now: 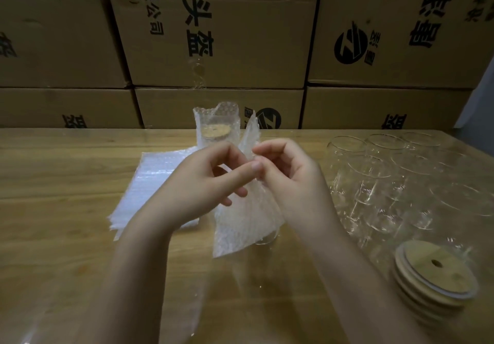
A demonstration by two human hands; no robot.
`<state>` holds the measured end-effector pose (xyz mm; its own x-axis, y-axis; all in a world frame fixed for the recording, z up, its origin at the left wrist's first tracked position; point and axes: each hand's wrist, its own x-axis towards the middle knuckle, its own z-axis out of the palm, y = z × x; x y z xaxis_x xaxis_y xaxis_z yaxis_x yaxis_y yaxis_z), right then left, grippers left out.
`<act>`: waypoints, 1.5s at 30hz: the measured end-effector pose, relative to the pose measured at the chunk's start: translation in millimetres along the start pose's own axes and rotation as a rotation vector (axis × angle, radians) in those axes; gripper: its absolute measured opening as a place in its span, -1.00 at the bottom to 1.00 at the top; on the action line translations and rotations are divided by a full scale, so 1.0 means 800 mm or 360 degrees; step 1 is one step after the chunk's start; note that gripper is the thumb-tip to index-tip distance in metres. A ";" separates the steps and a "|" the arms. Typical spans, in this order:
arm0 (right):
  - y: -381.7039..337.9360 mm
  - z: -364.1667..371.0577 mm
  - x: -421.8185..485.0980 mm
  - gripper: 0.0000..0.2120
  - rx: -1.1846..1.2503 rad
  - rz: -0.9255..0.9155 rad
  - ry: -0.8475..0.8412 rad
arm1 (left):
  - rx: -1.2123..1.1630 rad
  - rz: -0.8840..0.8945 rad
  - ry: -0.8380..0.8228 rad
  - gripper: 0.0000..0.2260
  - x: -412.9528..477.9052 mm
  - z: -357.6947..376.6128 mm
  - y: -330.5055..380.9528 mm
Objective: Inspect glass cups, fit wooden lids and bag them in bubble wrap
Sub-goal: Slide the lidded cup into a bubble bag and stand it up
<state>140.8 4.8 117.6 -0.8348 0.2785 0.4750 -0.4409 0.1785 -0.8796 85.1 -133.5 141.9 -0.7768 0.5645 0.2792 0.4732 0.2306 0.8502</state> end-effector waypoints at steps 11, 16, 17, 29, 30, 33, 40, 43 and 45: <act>-0.003 -0.009 0.004 -0.79 0.0011 0.0114 -0.0052 | -0.0062 -0.0122 0.0225 -0.84 0.005 0.004 -0.003; -0.008 -0.018 0.004 -0.81 -0.0145 0.0094 0.0008 | 0.0123 -0.0109 0.0411 -0.92 0.005 0.005 -0.003; -0.009 -0.019 0.004 -0.80 -0.0211 0.0067 0.0032 | 0.0166 -0.0093 0.0468 -0.91 0.004 0.004 -0.002; -0.016 -0.029 0.005 -0.79 -0.1408 -0.0344 0.0330 | 0.0260 0.0062 0.0828 -0.90 -0.010 -0.015 0.013; -0.017 -0.027 0.003 -0.81 -0.1413 -0.0394 0.0285 | 0.0247 0.0059 0.0824 -0.90 -0.010 -0.012 0.014; -0.021 -0.019 0.000 -0.87 -0.1466 -0.0685 0.0176 | 0.0198 0.0103 0.0798 -0.89 -0.007 0.002 0.016; -0.034 -0.022 -0.006 -0.80 -0.1588 -0.0772 -0.0200 | 0.0334 0.0520 0.0802 -0.86 -0.010 0.034 0.034; -0.038 -0.025 -0.003 -0.83 -0.1531 -0.0448 -0.0207 | 0.0340 0.0661 0.0775 -0.92 -0.013 0.044 0.042; -0.038 -0.027 -0.001 -0.81 -0.1279 -0.0286 -0.0194 | 0.0398 0.0754 0.0698 -0.95 -0.016 0.052 0.048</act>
<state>161.7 19.6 144.7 -0.8244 0.0853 0.5595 -0.2398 0.8428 -0.4818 130.5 -98.9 152.2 -0.5342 0.2887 0.7945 0.8435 0.2441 0.4784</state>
